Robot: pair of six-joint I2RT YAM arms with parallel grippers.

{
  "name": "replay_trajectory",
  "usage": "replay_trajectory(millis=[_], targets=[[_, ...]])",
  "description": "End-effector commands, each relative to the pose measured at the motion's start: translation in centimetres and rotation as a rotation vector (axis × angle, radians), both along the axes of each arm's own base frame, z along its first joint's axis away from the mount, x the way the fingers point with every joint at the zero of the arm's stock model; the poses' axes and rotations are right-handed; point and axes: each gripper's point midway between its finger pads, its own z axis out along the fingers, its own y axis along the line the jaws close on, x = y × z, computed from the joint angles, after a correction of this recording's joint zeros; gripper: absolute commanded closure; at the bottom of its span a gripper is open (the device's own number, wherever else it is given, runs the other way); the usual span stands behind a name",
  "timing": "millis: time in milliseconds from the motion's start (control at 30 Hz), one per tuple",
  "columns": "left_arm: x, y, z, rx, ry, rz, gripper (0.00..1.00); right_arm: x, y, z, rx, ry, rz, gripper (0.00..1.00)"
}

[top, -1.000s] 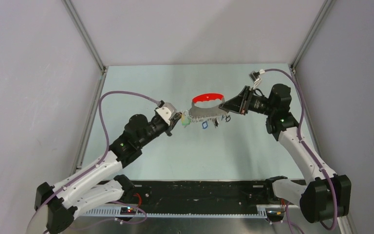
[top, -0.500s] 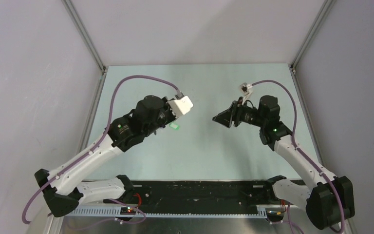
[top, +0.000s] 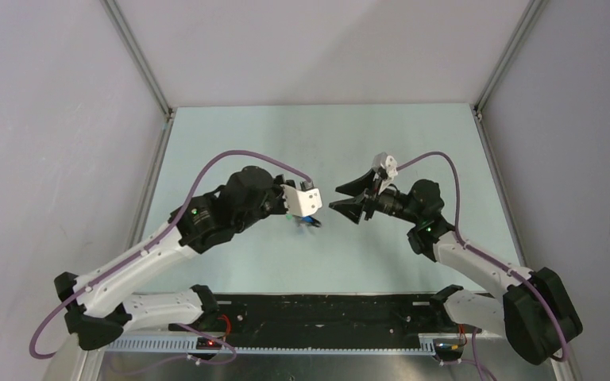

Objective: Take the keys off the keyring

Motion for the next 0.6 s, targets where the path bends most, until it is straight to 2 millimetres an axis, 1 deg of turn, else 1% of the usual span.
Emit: replay_trajectory(millis=[0, 67, 167, 267, 400, 433, 467, 500, 533, 567], targets=[[-1.8, -1.8, 3.4, -0.147, -0.009, -0.138, 1.00, -2.5, 1.3, 5.1, 0.108, -0.362, 0.129, 0.43], [-2.4, -2.3, 3.4, -0.172, 0.014, -0.171, 1.00, -2.6, 1.5, 5.5, 0.124, -0.385, 0.132, 0.44], [-2.8, -2.7, 3.6, -0.215, 0.044, -0.175, 1.00, -2.4, 1.6, 5.7, 0.138, -0.382, 0.127, 0.44], [-3.1, -3.1, 3.6, -0.241, 0.065, -0.186, 1.00, -2.5, 1.6, 5.7, 0.140, -0.354, 0.134, 0.41], [-3.4, -3.7, 3.7, -0.271, 0.061, -0.221, 1.00, -2.1, 1.5, 4.7, 0.098, -0.320, 0.112, 0.39], [-3.5, -3.8, 3.6, -0.272, 0.061, -0.228, 1.00, -2.1, 1.3, 4.3, 0.075, -0.321, 0.108, 0.37], [-3.5, -3.9, 3.8, -0.274, 0.056, -0.235, 1.00, -2.1, 1.2, 4.4, 0.062, -0.346, 0.102, 0.36], [-3.7, -4.0, 3.9, -0.279, 0.057, -0.248, 1.00, -2.1, 1.1, 3.8, 0.041, -0.332, 0.100, 0.35], [-3.8, -4.0, 4.0, -0.282, 0.054, -0.256, 1.00, -2.1, 1.0, 3.8, 0.029, -0.355, 0.097, 0.34], [-3.9, -4.1, 4.3, -0.288, 0.052, -0.264, 1.00, -2.1, 1.0, 3.3, 0.013, -0.346, 0.098, 0.33]])
